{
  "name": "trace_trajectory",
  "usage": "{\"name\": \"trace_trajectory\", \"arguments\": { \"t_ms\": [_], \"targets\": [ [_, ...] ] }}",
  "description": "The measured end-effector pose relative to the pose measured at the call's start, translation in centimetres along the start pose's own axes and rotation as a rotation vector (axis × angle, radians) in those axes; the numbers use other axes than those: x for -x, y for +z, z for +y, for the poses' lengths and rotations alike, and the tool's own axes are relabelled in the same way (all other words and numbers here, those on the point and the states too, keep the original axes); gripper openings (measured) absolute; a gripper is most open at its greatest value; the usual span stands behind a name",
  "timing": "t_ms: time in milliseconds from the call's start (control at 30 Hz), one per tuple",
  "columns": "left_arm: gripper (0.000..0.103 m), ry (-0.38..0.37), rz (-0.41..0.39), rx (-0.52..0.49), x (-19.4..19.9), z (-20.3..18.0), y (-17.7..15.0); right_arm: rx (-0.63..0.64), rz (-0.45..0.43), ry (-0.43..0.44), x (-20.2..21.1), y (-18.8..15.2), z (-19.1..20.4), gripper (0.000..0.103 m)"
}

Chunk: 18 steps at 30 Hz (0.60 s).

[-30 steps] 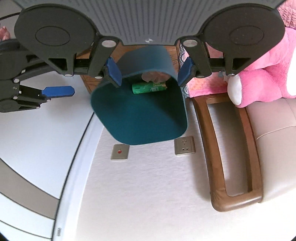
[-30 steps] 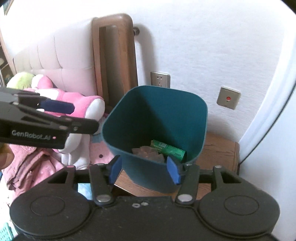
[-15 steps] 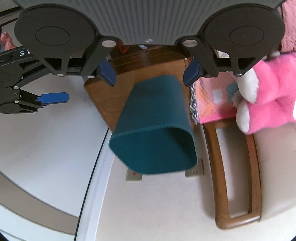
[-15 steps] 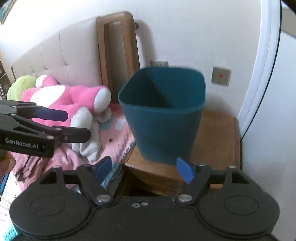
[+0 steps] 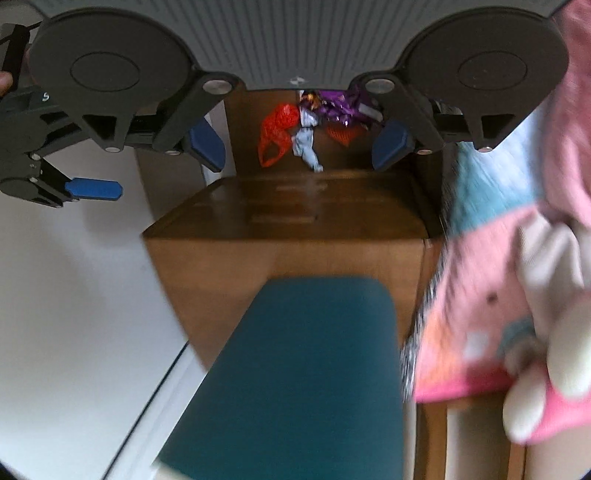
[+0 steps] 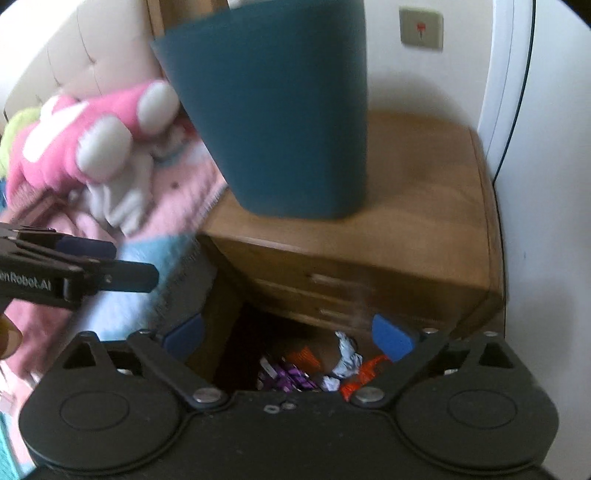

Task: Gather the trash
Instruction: 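Lower both open tools toward the purple bag and red bag on floor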

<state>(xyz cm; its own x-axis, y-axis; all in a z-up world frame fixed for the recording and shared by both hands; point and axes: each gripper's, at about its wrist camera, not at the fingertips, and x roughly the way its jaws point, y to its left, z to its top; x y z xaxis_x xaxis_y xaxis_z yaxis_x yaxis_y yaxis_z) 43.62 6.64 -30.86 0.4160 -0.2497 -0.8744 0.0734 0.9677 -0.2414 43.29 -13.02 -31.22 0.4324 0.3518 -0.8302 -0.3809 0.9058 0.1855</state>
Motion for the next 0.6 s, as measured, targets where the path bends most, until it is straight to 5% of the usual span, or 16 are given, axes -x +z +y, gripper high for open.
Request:
{"name": "trace_trajectory", "arguments": {
  "t_ms": [100, 600],
  "targets": [
    [0.099, 0.031, 0.045, 0.036, -5.1, 0.5, -1.7, 0.018, 0.036, -0.010, -3.8, -2.5, -2.1, 0.100],
    [0.099, 0.159, 0.304, 0.202, -31.3, 5.2, -12.4, 0.017, 0.230, -0.015, -26.7, -16.5, -9.6, 0.096]
  ]
}}
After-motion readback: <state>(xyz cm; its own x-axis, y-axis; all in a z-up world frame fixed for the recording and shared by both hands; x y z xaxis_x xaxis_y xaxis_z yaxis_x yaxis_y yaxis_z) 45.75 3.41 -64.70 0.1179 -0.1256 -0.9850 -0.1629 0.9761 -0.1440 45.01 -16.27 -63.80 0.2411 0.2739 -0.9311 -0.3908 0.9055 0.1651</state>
